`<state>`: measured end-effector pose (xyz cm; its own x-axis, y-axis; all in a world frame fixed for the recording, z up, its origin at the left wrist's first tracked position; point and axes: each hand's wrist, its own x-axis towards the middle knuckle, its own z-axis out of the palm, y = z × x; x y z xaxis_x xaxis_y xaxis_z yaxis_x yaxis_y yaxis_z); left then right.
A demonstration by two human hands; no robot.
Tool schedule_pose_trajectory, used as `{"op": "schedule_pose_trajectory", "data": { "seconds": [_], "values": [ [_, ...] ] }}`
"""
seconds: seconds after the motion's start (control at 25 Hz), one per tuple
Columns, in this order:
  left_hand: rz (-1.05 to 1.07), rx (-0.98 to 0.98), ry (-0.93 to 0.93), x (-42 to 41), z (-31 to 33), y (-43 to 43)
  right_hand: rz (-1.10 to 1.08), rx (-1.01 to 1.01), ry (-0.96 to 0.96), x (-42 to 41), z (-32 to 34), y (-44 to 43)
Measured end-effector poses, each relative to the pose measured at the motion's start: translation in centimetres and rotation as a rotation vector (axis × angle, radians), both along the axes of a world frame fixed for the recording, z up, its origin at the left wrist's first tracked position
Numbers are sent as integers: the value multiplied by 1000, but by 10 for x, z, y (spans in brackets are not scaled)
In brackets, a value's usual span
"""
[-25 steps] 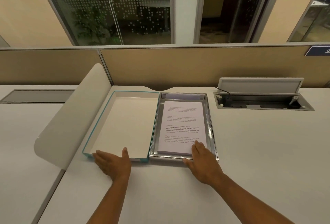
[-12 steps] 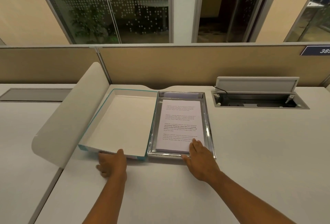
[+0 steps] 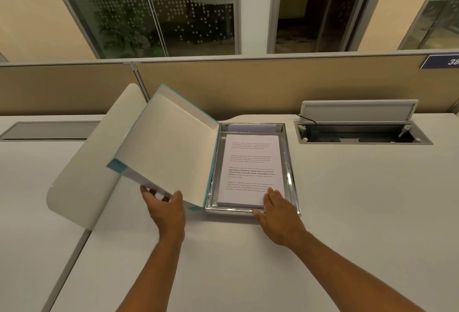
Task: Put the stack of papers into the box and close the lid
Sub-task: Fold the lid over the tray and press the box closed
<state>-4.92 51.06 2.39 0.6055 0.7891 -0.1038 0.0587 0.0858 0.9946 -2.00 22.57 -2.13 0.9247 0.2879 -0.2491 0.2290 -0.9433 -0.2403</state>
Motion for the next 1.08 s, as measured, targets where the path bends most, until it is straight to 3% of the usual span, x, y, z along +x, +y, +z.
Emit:
{"op": "schedule_pose_trajectory", "data": {
  "seconds": [0.36, 0.44, 0.6, 0.76, 0.88, 1.08],
  "values": [
    [-469, 396, -7, 12, 30, -51, 7, 34, 27, 1, 2, -3],
    [-553, 525, 27, 11, 29, -65, -48, 181, 50, 1, 11, -3],
    [-589, 840, 67, 10, 23, -87, -329, 799, 110, 2, 39, -8],
    [-641, 1054, 99, 13, 15, -101, -605, 1246, 129, 6, 59, -21],
    [-713, 1180, 205, 15, 4, -108, -681, 1358, 99, 7, 67, -26],
    [-800, 1308, 285, 16, -8, -112, -735, 1257, 52, 4, 67, -31]
  ]
}}
